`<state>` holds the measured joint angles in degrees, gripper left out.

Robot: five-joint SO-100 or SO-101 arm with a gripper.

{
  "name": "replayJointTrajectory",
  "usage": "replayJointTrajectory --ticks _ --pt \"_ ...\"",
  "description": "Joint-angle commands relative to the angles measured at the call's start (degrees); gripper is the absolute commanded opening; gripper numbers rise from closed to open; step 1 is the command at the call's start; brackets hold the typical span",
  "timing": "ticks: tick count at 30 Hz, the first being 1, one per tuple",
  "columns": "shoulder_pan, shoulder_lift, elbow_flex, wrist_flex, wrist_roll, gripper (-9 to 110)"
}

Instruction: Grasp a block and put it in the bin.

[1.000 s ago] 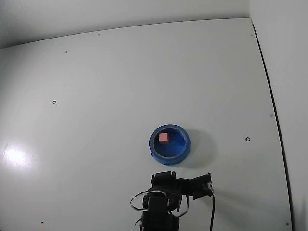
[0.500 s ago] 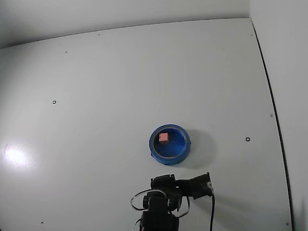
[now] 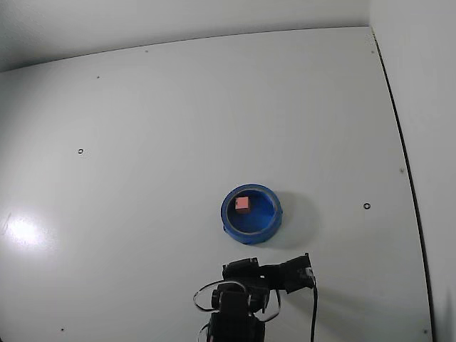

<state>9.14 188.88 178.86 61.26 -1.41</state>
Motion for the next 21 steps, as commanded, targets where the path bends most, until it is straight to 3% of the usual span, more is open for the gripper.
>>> replayJointTrajectory --ticks 1,21 --pt "-0.4 0.0 -1.1 0.4 -1.0 0" --pt "-0.5 0.0 -1.1 0.4 -0.3 0"
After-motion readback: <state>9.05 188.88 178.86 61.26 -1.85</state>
